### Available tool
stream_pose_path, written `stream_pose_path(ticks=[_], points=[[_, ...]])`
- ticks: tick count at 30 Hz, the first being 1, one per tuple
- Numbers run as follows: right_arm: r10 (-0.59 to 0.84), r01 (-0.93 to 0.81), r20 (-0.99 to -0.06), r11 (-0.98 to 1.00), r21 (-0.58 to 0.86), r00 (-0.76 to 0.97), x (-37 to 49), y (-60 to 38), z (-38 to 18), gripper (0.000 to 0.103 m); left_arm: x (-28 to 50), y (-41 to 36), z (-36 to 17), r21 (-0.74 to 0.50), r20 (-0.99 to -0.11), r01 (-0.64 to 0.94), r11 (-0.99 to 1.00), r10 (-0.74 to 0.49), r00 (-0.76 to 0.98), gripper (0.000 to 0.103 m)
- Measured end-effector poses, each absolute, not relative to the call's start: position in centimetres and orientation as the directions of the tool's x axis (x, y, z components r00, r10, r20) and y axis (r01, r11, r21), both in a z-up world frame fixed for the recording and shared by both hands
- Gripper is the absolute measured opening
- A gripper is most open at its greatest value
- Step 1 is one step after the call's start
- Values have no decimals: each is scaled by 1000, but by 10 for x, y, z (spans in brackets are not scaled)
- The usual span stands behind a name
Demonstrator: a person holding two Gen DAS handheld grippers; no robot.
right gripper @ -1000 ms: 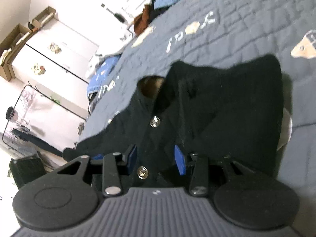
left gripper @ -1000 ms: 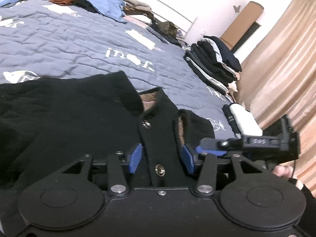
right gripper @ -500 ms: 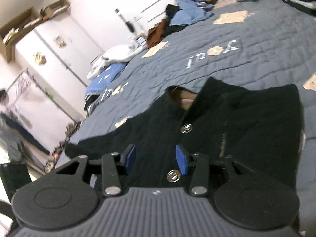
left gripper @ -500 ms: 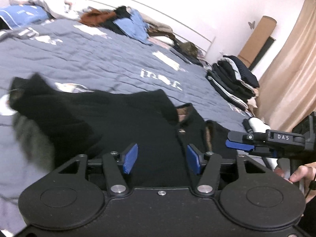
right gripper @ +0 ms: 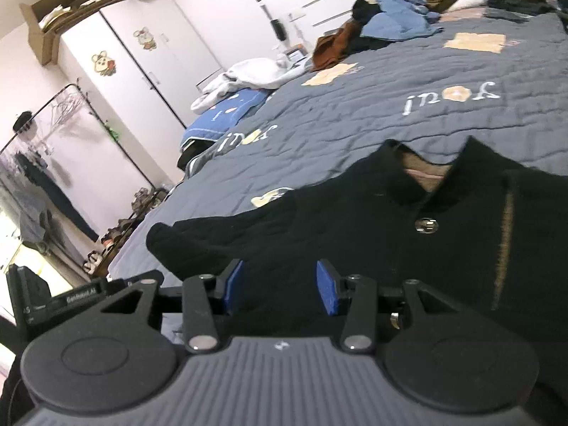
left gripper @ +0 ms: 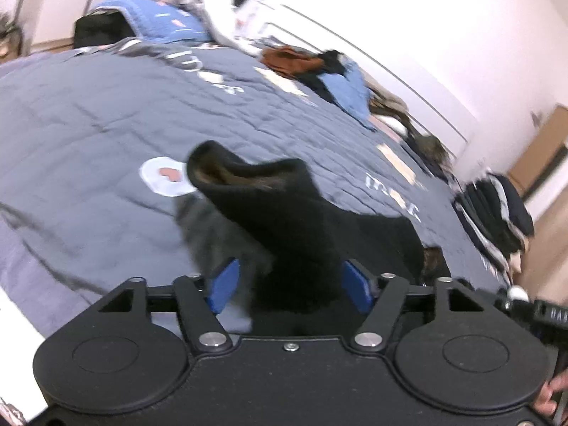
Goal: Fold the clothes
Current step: 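Grasp the fur-lined hood with the left gripper and lift it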
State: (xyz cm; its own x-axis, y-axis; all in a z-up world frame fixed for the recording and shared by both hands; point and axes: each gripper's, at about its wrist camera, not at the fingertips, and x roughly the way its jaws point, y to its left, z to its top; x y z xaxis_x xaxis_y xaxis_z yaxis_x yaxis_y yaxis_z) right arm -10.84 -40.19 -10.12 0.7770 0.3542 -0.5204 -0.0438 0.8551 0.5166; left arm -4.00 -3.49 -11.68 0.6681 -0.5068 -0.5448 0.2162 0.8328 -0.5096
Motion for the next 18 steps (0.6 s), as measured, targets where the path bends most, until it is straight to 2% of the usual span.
stream_pose_path(ticks=[5,18], points=[[358,-55,-510,855,516,782,-101,-388,-105,45,-31,-24,-120,-552,-528,164,818,-495,690,73],[354,-62,-518,865,498,778,-94,-379,-118,47,-10,-40,-127,-571,-536,81,817,-445,717,76]])
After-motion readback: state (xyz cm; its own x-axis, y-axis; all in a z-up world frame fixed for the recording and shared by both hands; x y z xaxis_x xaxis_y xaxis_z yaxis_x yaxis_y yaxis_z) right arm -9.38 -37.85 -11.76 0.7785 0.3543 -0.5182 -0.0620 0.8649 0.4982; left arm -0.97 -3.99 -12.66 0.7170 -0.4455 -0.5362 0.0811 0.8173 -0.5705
